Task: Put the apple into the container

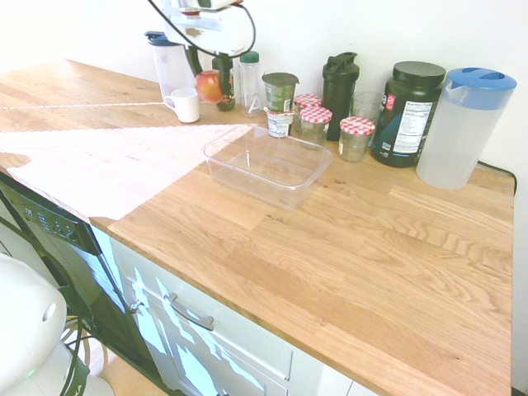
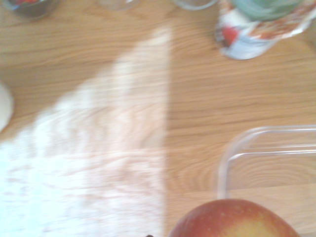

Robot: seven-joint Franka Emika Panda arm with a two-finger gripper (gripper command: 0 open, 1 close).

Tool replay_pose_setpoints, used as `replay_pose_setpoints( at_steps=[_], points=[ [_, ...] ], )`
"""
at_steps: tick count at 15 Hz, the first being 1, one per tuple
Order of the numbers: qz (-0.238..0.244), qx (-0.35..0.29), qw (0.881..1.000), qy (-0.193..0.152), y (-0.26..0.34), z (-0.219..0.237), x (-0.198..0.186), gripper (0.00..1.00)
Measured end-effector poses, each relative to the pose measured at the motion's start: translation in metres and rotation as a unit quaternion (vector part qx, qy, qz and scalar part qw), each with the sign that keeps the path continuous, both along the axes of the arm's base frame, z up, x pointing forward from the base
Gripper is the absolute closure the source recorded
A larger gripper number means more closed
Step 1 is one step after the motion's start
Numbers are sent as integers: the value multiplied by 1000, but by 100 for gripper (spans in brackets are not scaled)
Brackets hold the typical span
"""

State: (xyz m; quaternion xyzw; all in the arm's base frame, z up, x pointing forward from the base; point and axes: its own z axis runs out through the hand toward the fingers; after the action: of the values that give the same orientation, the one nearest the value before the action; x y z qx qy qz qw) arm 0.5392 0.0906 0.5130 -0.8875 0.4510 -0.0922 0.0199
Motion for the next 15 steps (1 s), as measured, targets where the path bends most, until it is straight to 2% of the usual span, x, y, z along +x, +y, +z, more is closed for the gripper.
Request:
replay_pose_setpoints(
  at_steps=[4, 7, 12, 15],
  points=[
    [-18, -5, 1000, 21, -62, -21, -20, 100],
    [-31, -3, 999, 16, -96, -46, -35, 100],
    [-29, 54, 998, 6, -110, -87, -40, 100],
    [-19, 58, 998, 7, -111, -105, -33, 100]
  ],
)
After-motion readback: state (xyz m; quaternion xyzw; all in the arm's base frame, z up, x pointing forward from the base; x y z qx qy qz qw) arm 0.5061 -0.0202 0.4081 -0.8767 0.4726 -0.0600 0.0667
